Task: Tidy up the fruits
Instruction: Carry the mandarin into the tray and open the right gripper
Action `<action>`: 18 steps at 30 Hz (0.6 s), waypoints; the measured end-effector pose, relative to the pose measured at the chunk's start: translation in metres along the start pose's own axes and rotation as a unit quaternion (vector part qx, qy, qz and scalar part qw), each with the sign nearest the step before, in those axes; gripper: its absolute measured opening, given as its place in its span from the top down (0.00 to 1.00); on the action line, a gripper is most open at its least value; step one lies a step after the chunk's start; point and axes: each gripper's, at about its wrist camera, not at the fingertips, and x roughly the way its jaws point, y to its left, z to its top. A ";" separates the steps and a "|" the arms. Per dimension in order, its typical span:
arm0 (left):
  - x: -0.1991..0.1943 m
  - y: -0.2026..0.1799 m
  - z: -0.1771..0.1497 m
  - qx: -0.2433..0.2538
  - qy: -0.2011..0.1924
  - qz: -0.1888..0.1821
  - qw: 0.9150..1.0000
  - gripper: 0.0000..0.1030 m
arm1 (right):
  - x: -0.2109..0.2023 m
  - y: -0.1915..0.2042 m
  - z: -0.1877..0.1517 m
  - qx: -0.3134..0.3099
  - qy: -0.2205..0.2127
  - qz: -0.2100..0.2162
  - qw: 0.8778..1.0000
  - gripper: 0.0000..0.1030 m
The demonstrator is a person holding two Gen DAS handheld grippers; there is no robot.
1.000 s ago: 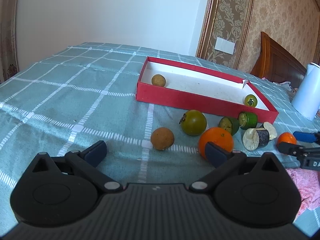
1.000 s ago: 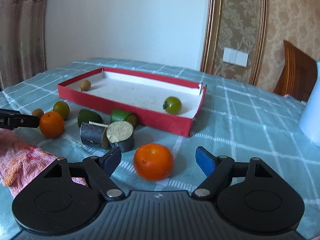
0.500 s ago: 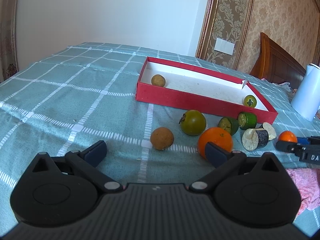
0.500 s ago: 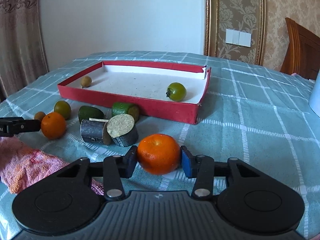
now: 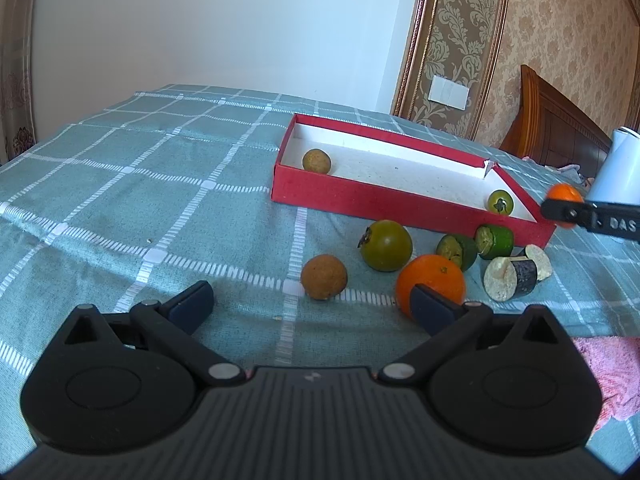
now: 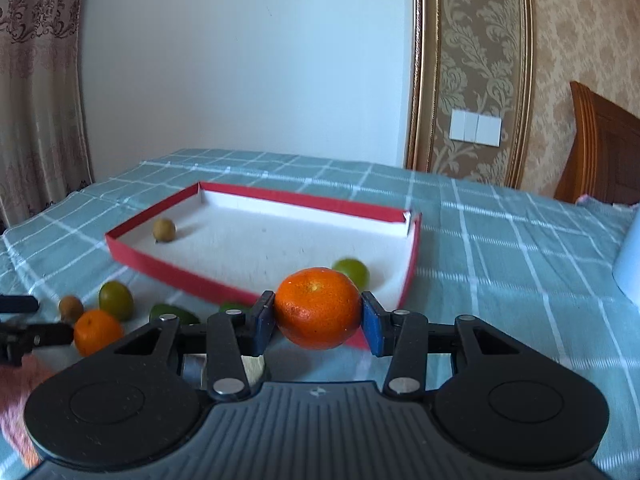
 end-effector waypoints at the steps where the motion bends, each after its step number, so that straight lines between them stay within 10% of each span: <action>1: 0.000 0.000 0.000 0.000 0.000 0.000 1.000 0.00 | 0.003 0.002 0.002 -0.002 0.000 0.000 1.000 0.57; 18: 0.000 -0.001 0.000 0.003 0.001 0.002 1.000 0.00 | 0.094 0.024 0.039 -0.024 0.027 -0.028 0.999 0.57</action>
